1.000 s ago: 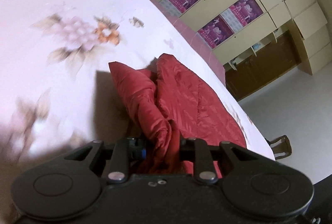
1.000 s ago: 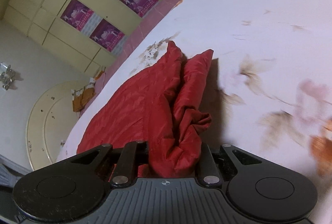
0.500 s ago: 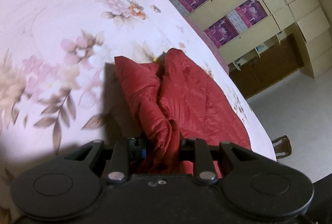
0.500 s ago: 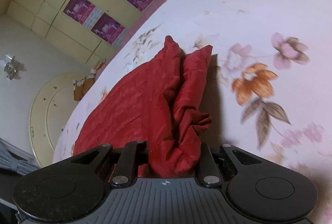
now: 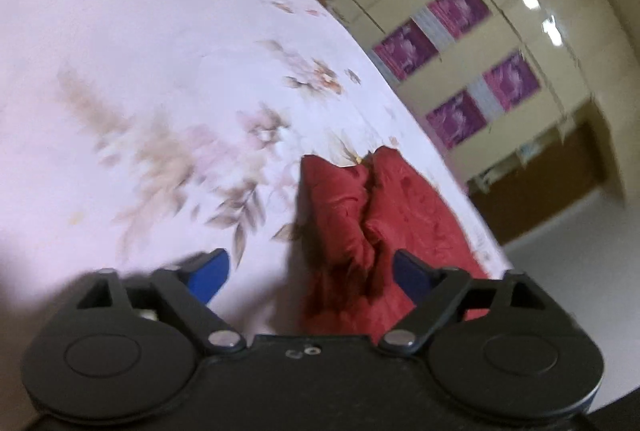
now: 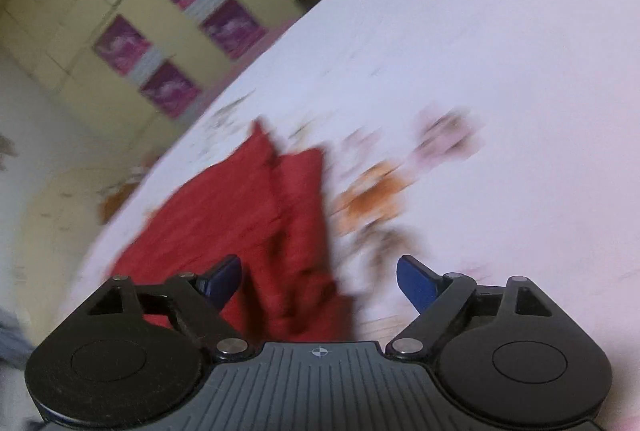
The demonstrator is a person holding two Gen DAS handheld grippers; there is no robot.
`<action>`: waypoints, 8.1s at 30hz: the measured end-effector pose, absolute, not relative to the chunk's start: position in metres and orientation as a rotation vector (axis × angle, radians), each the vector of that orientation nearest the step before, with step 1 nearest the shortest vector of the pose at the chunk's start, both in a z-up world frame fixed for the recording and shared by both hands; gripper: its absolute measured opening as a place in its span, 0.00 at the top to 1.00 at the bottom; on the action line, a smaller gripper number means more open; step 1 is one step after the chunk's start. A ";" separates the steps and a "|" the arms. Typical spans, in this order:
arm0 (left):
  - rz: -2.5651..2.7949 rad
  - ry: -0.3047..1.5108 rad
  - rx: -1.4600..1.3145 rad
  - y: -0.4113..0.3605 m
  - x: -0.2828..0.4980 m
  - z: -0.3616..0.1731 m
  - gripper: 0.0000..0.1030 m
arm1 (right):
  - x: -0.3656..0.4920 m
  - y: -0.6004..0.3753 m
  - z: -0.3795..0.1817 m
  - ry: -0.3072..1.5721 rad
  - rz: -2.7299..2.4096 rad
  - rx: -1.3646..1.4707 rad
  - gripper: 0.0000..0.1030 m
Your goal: Fold large clothes
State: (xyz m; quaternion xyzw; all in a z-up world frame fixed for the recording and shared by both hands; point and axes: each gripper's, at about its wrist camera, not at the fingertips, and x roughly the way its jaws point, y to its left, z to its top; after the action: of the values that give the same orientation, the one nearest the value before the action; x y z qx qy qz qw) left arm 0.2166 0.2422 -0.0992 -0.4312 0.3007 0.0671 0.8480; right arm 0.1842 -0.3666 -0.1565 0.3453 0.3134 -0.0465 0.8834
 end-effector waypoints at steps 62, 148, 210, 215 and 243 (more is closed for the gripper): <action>-0.249 0.475 -0.207 -0.021 0.271 0.018 0.78 | 0.249 -0.243 -0.228 0.884 0.532 0.572 1.00; -0.474 0.894 0.050 -0.061 0.502 -0.099 0.65 | 0.417 -0.320 -0.215 0.945 0.227 0.225 0.78; -0.423 0.779 -0.230 0.024 0.388 -0.071 0.30 | 0.310 -0.407 -0.180 0.715 0.224 0.502 0.68; -0.401 0.844 -0.330 0.030 0.403 -0.099 0.26 | 0.337 -0.402 -0.205 0.783 0.227 0.466 0.84; -0.411 0.885 -0.444 0.042 0.399 -0.106 0.19 | 0.338 -0.404 -0.221 0.840 0.327 0.533 0.85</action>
State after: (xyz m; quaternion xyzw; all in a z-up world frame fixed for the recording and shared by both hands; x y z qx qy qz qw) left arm 0.3993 0.0421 -0.1061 -0.2114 0.4217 -0.1956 0.8597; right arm 0.3382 -0.4045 -0.2210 0.2545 0.4008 0.1562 0.8661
